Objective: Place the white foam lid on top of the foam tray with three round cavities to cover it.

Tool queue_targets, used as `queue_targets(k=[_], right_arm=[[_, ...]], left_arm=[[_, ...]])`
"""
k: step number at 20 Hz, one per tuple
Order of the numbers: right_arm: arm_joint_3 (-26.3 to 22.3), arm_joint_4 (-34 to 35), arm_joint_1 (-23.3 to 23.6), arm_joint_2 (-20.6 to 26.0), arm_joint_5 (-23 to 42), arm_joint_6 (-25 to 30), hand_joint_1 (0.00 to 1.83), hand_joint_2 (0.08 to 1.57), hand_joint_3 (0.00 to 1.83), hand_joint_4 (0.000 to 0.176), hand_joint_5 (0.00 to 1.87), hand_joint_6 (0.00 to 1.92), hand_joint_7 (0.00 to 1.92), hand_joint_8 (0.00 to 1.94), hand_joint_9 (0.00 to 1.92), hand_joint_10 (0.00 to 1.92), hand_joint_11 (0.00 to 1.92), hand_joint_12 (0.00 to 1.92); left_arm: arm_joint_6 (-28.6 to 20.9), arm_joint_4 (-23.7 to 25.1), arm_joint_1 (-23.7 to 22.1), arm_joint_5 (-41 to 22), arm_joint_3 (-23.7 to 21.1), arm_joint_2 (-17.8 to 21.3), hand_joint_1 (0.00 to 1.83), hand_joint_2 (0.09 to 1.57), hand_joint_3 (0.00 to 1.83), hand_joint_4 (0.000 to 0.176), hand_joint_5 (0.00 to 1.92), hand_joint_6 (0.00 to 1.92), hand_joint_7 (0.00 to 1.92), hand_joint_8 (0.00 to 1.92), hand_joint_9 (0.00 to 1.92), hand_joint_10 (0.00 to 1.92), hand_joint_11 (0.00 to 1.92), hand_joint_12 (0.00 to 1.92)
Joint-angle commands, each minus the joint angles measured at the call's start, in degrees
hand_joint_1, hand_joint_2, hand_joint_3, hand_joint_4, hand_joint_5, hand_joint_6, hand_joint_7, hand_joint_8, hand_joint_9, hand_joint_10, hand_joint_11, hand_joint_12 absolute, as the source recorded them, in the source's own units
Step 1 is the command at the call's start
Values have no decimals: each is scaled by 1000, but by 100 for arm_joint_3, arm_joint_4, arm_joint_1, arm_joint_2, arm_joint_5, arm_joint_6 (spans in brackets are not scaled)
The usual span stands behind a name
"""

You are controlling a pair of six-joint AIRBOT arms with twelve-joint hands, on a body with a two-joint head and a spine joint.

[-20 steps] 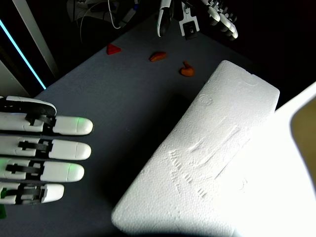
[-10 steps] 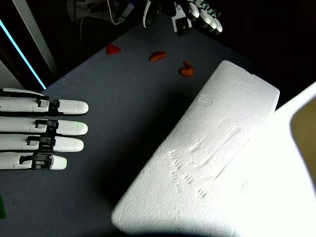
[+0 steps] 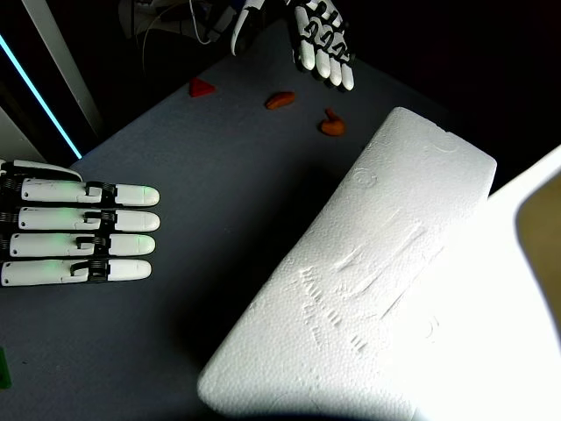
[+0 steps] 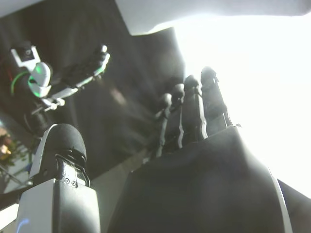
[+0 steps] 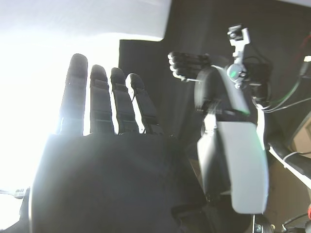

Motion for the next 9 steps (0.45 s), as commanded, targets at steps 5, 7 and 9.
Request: queue_targets(k=[5, 7, 9], right_arm=[[69, 39, 35, -28, 612, 104, 263, 1275, 23, 0, 0, 0, 0, 0, 0, 0, 0, 0], [69, 35, 35, -38, 611, 127, 259, 1272, 19, 0, 0, 0, 0, 0, 0, 0, 0, 0], [68, 36, 35, -44, 612, 134, 283, 1273, 15, 0, 0, 0, 0, 0, 0, 0, 0, 0]], left_arm=[[-181, -87, -89, -554, 43, -48, 425, 1200, 0, 12, 27, 2, 28, 4, 0, 0, 0, 148], [-187, -85, -87, -561, 39, -48, 437, 1199, 0, 22, 17, 0, 19, 0, 0, 0, 0, 152], [-188, -106, -76, -574, 39, -51, 435, 1206, 1, 19, 17, 2, 13, 1, 0, 0, 0, 146]])
